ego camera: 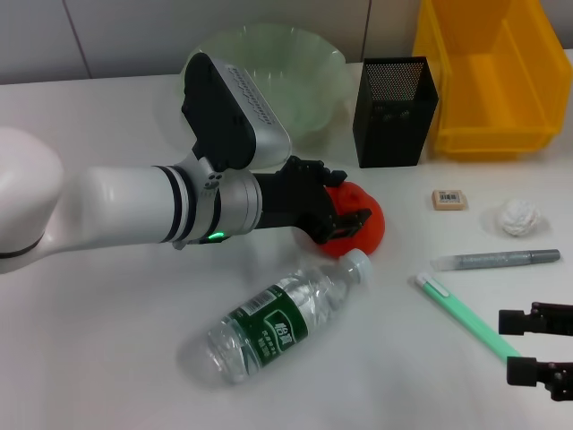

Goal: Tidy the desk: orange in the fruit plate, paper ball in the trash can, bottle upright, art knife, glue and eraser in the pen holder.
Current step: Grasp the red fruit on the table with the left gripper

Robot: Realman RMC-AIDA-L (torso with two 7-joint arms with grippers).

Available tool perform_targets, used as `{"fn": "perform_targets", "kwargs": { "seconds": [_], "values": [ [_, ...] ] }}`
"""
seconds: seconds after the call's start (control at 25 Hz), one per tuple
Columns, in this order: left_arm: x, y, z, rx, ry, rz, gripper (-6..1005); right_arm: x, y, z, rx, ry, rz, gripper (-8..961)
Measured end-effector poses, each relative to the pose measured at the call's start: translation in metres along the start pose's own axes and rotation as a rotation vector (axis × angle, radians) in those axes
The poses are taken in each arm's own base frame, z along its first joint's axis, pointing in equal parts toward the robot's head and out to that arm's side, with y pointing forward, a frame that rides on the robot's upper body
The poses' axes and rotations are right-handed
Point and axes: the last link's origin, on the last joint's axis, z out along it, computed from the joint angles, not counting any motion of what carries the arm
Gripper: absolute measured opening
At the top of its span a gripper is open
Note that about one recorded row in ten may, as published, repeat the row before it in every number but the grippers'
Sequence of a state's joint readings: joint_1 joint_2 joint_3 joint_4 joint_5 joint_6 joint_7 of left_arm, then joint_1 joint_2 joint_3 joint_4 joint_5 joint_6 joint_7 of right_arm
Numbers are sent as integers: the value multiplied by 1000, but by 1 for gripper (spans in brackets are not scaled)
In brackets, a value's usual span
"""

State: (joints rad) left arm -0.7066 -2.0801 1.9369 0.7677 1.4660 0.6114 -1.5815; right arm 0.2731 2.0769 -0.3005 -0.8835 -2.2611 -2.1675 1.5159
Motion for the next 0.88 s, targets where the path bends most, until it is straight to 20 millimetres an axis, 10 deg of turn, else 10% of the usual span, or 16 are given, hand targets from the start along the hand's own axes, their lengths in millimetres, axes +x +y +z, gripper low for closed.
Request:
{"fn": "perform_targets", "kwargs": {
  "seconds": [0.88],
  "values": [
    [-9, 0, -1, 11, -16, -4, 580, -8, -6, 15, -44, 7, -3, 760]
  ]
}}
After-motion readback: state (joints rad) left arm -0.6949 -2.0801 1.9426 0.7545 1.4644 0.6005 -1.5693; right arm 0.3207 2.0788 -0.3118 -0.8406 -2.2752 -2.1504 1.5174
